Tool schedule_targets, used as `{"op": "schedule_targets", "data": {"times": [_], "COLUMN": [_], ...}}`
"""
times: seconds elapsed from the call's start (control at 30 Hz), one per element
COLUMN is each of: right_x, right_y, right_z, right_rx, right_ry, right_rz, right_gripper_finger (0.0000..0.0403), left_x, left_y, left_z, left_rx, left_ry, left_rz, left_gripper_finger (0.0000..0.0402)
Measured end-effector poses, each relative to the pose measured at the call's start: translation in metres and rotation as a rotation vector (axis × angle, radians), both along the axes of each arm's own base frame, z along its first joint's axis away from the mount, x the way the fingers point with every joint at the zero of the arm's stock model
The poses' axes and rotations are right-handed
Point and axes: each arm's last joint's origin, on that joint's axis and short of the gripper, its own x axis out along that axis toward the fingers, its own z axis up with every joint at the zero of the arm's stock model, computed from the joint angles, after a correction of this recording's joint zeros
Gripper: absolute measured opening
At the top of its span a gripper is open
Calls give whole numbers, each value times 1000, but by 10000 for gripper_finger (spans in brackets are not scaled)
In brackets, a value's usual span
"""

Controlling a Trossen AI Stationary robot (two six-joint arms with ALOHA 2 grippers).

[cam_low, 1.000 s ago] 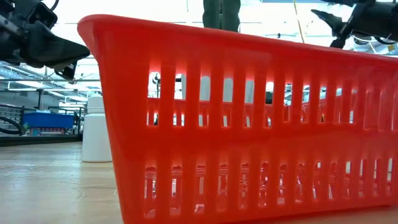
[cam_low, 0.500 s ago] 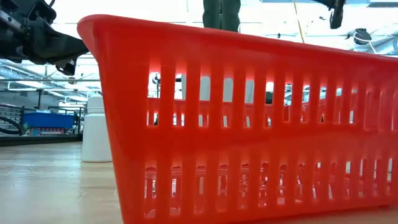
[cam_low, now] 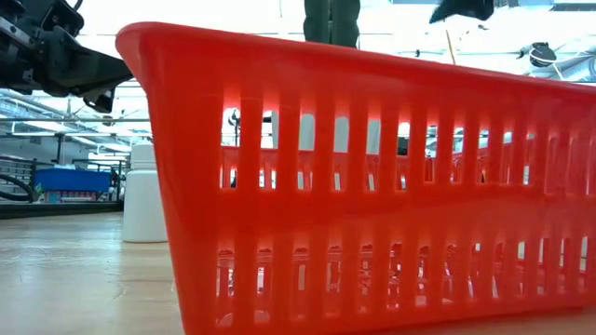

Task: Pick and place pill bottles into a basket
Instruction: Put the white medicine bottle into the red bin

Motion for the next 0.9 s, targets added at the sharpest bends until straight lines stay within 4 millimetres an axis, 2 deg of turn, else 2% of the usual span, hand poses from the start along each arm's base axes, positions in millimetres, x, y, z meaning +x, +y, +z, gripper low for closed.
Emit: {"op": "schedule_targets", "data": {"times": [0.13,0.27,0.5,0.7,0.9], "right_x": [10,20,27,19,12], "right_y": [4,8,25,38,41], "right_z": [-22,-37,-73,-112,-147], "right_rx": [84,98,110,157,194], "right_ry": [219,332,394,418,443], "right_rz": [65,72,92,44,-11], "right_gripper_finger": [303,324,318,315,315], "left_x": [0,0,0,0,0], "left_y": [0,0,0,0,0], "left_z": [0,0,0,0,0], "left_rx": [-73,-145,-147,-158,-170], "left_ry": [0,2,2,1,1], "left_rz": [0,0,3,4,8], "left_gripper_finger": [37,37,37,37,37]}}
